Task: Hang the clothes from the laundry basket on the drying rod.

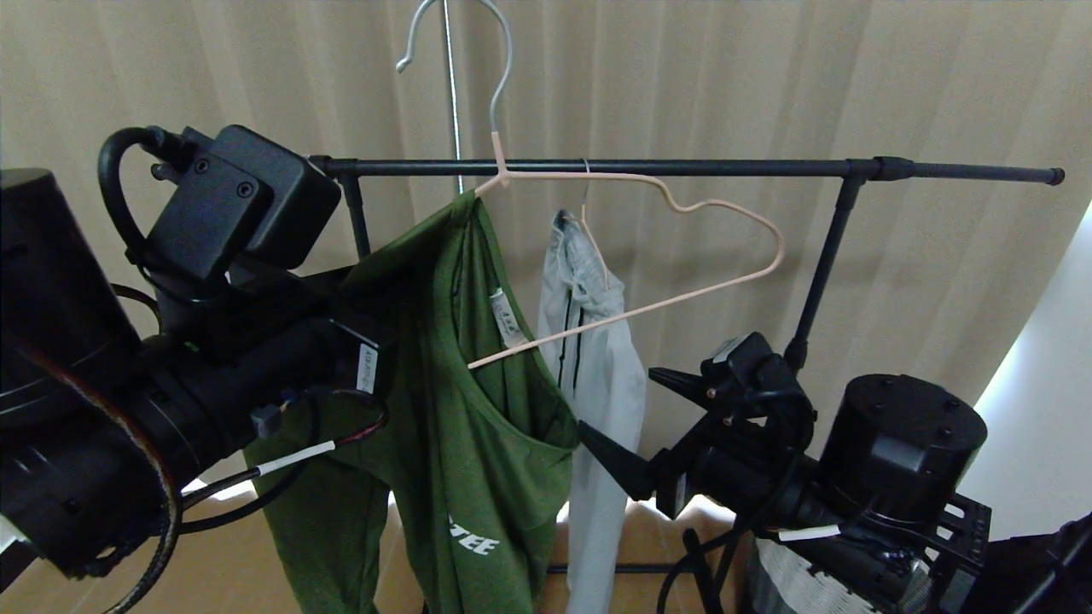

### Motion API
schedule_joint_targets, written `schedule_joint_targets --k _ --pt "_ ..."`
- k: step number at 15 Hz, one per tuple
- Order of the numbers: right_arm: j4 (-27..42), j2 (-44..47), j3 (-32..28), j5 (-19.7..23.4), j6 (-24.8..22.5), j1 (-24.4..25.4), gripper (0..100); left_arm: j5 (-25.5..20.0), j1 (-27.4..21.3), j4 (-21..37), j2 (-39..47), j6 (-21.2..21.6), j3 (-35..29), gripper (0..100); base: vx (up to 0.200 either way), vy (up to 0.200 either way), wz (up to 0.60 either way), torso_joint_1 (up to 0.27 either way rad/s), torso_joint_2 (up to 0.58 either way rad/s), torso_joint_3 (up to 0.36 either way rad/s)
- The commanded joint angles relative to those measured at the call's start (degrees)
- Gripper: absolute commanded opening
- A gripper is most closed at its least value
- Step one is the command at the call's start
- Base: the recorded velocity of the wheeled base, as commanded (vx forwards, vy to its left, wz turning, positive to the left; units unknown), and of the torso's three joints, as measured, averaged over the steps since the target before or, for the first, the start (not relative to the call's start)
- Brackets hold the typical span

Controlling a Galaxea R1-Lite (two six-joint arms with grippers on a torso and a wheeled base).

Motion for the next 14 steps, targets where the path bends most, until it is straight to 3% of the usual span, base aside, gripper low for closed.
schedule_joint_targets --k 1,6,10,14 --pt "-0.22 0.18 -0.25 0.46 -0.02 0.25 100 0.04 0.01 0.02 0.04 0.01 0.09 0 0.000 0.000 0.00 0.000 0.00 0.000" --pt "-0.04 4.66 -4.12 0.37 -0.28 0.95 100 -0.05 -0.78 -0.07 -0.05 0.01 0.18 0 0.000 0.000 0.00 0.000 0.00 0.000" --pt "1.72 5.63 -2.80 -0.33 -1.07 0.51 100 -0.05 -1.04 -0.07 -0.40 0.01 0.18 0 0.000 0.000 0.00 0.000 0.00 0.000" --pt "10.15 -1.75 0.28 -5.34 -4.32 -5.91 100 0.04 -0.52 0.02 -1.19 0.19 0.97 0 0.000 0.000 0.00 0.000 0.00 0.000"
